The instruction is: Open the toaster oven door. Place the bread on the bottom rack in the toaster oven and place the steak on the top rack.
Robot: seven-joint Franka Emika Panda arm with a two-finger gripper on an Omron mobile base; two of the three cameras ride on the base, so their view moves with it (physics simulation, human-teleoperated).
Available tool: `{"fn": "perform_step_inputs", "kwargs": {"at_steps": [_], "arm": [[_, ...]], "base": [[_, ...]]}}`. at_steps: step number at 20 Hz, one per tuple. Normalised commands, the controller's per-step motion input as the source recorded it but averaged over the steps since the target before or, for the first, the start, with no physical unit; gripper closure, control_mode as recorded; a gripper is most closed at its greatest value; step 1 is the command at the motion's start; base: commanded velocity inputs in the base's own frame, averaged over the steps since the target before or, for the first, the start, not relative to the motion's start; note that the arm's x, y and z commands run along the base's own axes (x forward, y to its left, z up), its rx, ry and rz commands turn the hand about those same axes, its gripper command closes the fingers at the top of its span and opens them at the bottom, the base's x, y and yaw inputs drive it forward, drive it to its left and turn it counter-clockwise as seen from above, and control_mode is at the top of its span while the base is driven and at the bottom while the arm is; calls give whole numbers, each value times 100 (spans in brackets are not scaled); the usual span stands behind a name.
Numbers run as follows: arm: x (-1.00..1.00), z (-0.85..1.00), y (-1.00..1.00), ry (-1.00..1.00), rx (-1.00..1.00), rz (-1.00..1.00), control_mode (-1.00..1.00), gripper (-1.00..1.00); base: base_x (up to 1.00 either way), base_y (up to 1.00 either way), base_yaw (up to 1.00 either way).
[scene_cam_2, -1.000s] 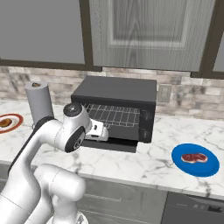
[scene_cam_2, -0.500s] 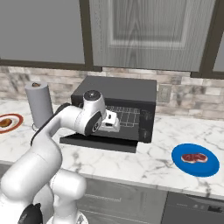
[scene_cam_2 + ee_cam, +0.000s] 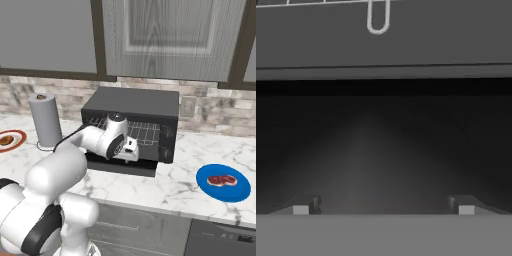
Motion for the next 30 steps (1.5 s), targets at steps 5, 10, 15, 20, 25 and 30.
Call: {"fn": "perform_step_inputs", "kwargs": {"at_steps": [5, 10, 15, 20, 25, 30], "arm": [[-34, -100, 6, 1, 0, 0, -100, -100], [-42, -100, 6, -4, 0, 0, -100, -100], [-27, -82, 28, -9, -1, 0, -100, -100], [-10, 62, 13, -11, 0, 0, -100, -100], [34, 33, 34, -5, 0, 0, -100, -100], [57, -6, 11, -3, 0, 0, -100, -100]], "base": [[0, 0, 0], [0, 0, 0], [0, 0, 0], [0, 0, 0], [0, 0, 0], [0, 0, 0]]}}
